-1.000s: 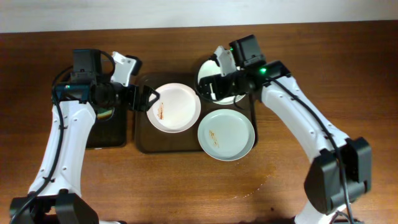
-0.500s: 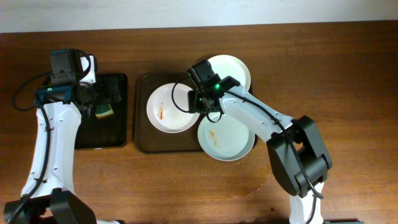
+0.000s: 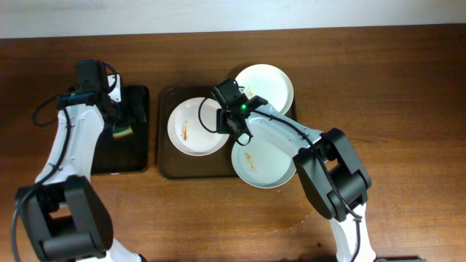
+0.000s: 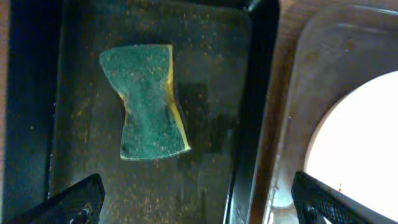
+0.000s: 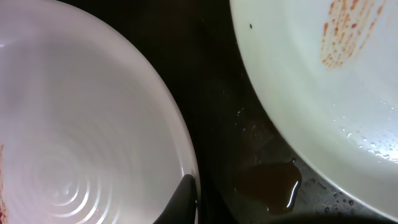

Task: Clean dirty plates on tray and stack at the side
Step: 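Grasp the green sponge with the left gripper and lift it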

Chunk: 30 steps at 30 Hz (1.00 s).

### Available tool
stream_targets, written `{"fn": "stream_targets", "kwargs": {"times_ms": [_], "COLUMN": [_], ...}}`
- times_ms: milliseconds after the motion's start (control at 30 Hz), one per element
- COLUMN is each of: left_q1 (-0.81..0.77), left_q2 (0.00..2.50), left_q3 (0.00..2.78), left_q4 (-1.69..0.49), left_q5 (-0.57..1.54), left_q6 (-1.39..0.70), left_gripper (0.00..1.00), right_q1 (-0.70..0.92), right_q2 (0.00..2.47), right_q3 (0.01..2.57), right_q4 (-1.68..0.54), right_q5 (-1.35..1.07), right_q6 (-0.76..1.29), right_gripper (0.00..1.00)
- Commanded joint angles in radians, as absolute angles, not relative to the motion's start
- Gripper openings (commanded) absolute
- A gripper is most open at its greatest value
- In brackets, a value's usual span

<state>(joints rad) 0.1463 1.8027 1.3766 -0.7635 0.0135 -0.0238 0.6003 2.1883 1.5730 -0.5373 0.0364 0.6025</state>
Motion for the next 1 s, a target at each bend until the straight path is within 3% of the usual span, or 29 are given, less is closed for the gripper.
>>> {"fn": "stream_targets", "kwargs": {"times_ms": [0, 67, 133, 267, 300, 333, 400, 433, 467, 500, 533, 633, 833, 967], "left_q1": [0.149, 0.15, 0.162, 0.184, 0.184, 0.184, 0.184, 0.184, 0.184, 0.184, 0.184, 0.184, 0.09, -0.049], "left_q2": [1.882, 1.926, 1.974, 2.056, 2.061, 2.063, 2.063, 2.063, 2.063, 2.063, 2.062, 2.029, 1.85, 1.853], "left_q3": [1.394, 1.394, 1.394, 1.394, 1.394, 1.394, 1.394, 1.394, 1.394, 1.394, 1.394, 1.417, 1.452, 1.371], "left_q4": [-0.677, -0.638, -0.635, -0.595, -0.59, -0.578, -0.559, -0.551, -0.545, -0.538, -0.534, -0.592, -0.832, -0.819], "left_q5": [-0.024, -0.061, -0.165, -0.161, -0.162, -0.161, -0.133, -0.128, -0.128, -0.128, -0.128, -0.049, 0.313, 0.315], "left_q6": [-0.03, -0.047, -0.123, -0.124, -0.124, -0.123, -0.123, -0.123, -0.123, -0.123, -0.123, -0.115, 0.032, 0.081], "left_gripper": [0.94, 0.8, 0.8, 0.74, 0.68, 0.5, 0.44, 0.3, 0.21, 0.05, 0.01, 0.01, 0.01, 0.01], "right_q1": [0.611, 0.611, 0.61, 0.609, 0.609, 0.609, 0.609, 0.608, 0.608, 0.609, 0.609, 0.609, 0.566, 0.549], "right_q2": [2.219, 2.219, 2.219, 2.219, 2.219, 2.219, 2.219, 2.219, 2.219, 2.219, 2.219, 2.219, 2.218, 2.218], "right_q3": [1.58, 1.58, 1.58, 1.58, 1.58, 1.58, 1.58, 1.58, 1.58, 1.58, 1.58, 1.581, 1.583, 1.582], "right_q4": [-0.542, -0.543, -0.545, -0.545, -0.545, -0.544, -0.544, -0.544, -0.544, -0.544, -0.544, -0.545, -0.541, -0.537], "right_q5": [0.046, 0.046, 0.046, 0.046, 0.046, 0.046, 0.046, 0.046, 0.046, 0.046, 0.046, 0.045, -0.091, -0.147], "right_q6": [0.611, 0.607, 0.607, 0.607, 0.607, 0.607, 0.607, 0.607, 0.607, 0.607, 0.607, 0.607, 0.607, 0.599], "right_gripper": [0.04, 0.04, 0.04, 0.04, 0.04, 0.04, 0.04, 0.04, 0.04, 0.04, 0.04, 0.04, 0.04, 0.04]}}
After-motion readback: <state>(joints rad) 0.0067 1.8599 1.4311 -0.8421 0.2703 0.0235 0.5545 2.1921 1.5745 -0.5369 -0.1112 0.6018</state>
